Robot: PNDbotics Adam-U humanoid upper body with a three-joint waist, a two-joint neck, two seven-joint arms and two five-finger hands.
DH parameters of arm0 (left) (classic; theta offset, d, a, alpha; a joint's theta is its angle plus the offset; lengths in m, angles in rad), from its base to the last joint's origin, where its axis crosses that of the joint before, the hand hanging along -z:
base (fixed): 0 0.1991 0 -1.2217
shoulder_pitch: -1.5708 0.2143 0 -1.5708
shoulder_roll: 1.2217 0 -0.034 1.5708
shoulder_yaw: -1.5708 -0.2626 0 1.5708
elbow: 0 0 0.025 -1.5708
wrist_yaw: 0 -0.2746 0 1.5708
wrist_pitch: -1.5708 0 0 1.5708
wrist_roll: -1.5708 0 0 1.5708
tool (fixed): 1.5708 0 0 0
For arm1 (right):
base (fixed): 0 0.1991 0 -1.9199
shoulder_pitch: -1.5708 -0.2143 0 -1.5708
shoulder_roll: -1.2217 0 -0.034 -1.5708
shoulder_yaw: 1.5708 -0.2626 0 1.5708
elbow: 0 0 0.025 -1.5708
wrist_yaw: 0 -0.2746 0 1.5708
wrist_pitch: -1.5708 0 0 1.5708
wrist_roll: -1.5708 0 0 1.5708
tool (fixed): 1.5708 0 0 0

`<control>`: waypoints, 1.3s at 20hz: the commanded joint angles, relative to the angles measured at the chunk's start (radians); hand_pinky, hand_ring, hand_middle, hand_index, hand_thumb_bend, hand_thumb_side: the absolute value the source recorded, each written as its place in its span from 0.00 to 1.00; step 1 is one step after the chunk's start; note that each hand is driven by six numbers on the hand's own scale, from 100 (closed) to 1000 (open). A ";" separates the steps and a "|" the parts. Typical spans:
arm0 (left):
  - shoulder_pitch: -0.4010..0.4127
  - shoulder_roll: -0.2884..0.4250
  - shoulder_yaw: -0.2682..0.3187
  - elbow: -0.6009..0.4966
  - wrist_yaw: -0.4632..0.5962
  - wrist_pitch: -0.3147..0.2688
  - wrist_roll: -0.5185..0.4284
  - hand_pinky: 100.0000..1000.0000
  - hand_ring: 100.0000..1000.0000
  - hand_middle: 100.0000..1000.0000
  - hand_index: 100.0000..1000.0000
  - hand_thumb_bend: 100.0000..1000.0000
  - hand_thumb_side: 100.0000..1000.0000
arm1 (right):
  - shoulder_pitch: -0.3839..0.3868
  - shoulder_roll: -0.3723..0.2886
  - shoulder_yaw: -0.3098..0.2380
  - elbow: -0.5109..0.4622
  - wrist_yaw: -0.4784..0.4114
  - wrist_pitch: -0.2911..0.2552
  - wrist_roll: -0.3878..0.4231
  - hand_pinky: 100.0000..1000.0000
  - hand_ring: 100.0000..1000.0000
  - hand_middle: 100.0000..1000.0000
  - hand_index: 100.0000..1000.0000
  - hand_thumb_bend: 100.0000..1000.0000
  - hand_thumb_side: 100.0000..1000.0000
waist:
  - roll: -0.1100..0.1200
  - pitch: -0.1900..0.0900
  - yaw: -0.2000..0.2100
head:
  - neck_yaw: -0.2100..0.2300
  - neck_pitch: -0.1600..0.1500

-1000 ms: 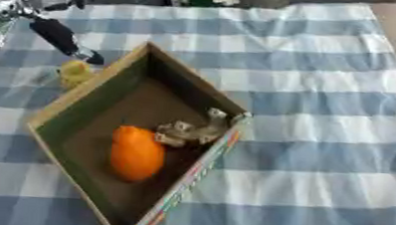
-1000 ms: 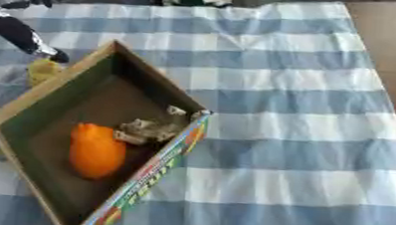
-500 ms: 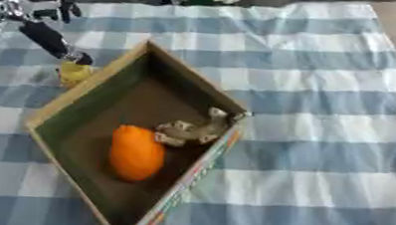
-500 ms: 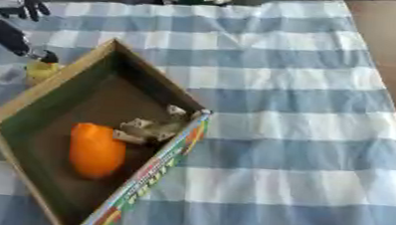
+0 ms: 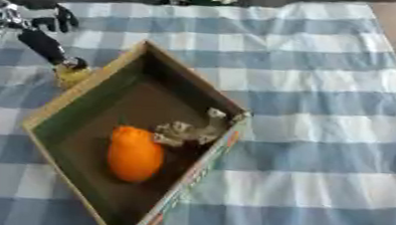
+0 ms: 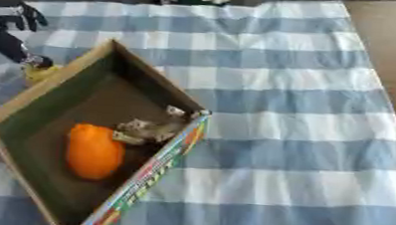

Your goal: Pick up objects on the table and place them in the box.

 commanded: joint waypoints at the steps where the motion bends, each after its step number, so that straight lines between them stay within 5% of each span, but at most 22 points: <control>1: -0.016 0.034 0.014 -0.001 0.005 0.004 -0.021 0.70 0.79 0.75 0.92 0.44 0.43 | -0.007 -0.014 -0.014 -0.019 -0.008 0.003 0.003 0.66 0.76 0.67 0.75 0.00 0.66 | -0.001 -0.020 -0.002 | -0.001 -0.010; 26: -0.011 0.015 -0.004 0.104 -0.009 -0.007 -0.086 0.65 0.75 0.70 0.84 0.26 0.35 | -0.019 0.002 -0.011 -0.019 -0.007 0.020 0.012 0.66 0.76 0.66 0.75 0.00 0.66 | 0.005 0.003 -0.018 | 0.007 -0.025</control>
